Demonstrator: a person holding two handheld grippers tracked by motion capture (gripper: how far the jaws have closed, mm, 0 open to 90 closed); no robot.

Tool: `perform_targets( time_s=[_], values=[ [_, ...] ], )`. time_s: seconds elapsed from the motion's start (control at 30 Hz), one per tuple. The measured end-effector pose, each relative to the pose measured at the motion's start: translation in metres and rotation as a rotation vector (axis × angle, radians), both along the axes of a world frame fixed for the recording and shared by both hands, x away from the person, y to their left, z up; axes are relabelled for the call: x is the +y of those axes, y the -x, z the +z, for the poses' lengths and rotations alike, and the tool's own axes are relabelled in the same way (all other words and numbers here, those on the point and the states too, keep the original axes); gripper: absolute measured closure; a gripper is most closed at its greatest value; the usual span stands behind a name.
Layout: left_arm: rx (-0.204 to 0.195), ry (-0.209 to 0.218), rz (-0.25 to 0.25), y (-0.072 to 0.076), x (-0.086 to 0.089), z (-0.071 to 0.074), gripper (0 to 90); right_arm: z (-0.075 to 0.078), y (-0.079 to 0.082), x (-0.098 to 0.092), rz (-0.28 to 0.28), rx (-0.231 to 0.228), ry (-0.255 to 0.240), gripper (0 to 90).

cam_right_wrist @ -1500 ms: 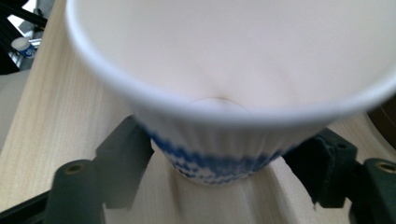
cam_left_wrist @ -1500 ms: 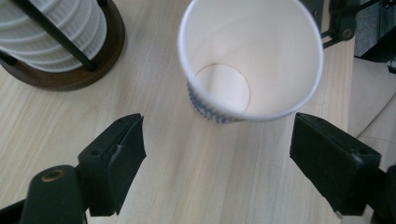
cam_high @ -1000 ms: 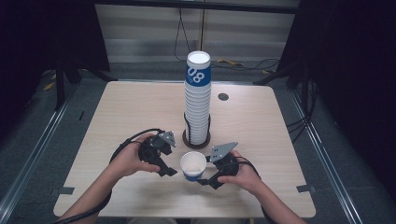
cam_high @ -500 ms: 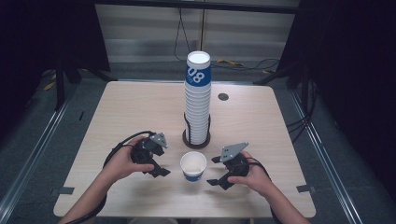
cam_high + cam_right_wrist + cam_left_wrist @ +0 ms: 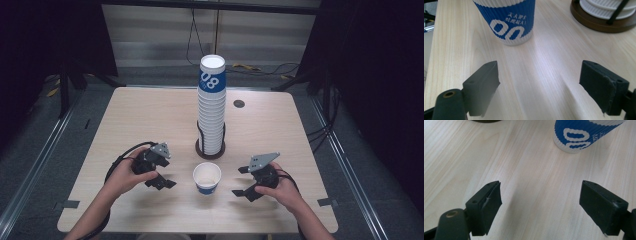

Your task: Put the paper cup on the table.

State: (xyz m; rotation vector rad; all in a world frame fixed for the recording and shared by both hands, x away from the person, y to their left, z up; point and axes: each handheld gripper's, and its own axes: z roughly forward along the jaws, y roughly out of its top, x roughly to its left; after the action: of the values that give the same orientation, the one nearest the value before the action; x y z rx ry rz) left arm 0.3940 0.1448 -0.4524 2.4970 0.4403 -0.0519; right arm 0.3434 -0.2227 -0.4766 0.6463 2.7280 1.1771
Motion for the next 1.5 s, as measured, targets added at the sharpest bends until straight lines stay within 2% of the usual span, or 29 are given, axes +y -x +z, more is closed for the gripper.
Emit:
perform_targets(
  time_s=[0.2,0.27,0.3,0.33,0.37,0.4,0.43,0.5,0.57,0.6,0.83,0.9,1.07,1.27,1.5],
  values=[
    [0.005,0.027,0.030,-0.001,0.010,-0.008,17.6,-0.001,0.003,-0.010,-0.025,0.002,0.005,15.2],
    [0.003,0.017,0.026,-0.001,0.014,-0.010,17.6,-0.001,0.004,-0.013,-0.039,0.000,0.006,15.1],
    [0.007,0.027,0.038,0.000,0.014,-0.013,17.7,-0.001,0.004,-0.014,-0.037,-0.002,0.006,15.2],
    [0.004,0.013,0.031,0.000,0.016,-0.015,17.6,-0.001,0.005,-0.016,-0.040,-0.003,0.006,15.1],
    [0.008,0.025,0.042,0.000,0.018,-0.017,17.6,-0.002,0.005,-0.017,-0.045,-0.004,0.008,15.1],
    [0.003,0.010,0.023,-0.001,0.020,-0.017,17.6,-0.002,0.006,-0.020,-0.052,-0.008,0.014,15.1],
    [0.011,0.023,0.047,0.000,0.021,-0.019,17.7,-0.002,0.007,-0.021,-0.055,-0.006,0.014,15.2],
    [0.011,0.031,0.053,0.000,0.022,-0.020,17.6,-0.002,0.008,-0.025,-0.068,-0.006,0.007,15.1],
    [-0.006,0.023,0.033,-0.002,0.025,-0.020,17.6,-0.002,0.009,-0.028,-0.075,-0.009,0.012,15.1],
    [0.005,0.035,0.059,0.000,0.026,-0.021,17.7,-0.002,0.009,-0.029,-0.079,-0.012,0.017,15.1],
    [-0.006,0.057,0.095,-0.001,0.037,-0.023,17.7,-0.006,0.010,-0.043,-0.116,-0.018,0.017,15.1],
    [-0.005,0.057,0.091,-0.002,0.042,-0.024,17.7,-0.007,0.011,-0.046,-0.131,-0.016,0.020,15.2],
    [-0.017,0.067,0.104,-0.002,0.050,-0.027,17.7,-0.009,0.011,-0.052,-0.144,-0.019,0.041,15.1],
    [-0.012,0.065,0.107,-0.001,0.055,-0.032,17.6,-0.010,0.011,-0.056,-0.140,-0.035,0.068,15.1],
    [-0.018,0.065,0.119,-0.001,0.062,-0.036,17.7,-0.010,0.012,-0.061,-0.149,-0.040,0.073,15.2]
  ],
)
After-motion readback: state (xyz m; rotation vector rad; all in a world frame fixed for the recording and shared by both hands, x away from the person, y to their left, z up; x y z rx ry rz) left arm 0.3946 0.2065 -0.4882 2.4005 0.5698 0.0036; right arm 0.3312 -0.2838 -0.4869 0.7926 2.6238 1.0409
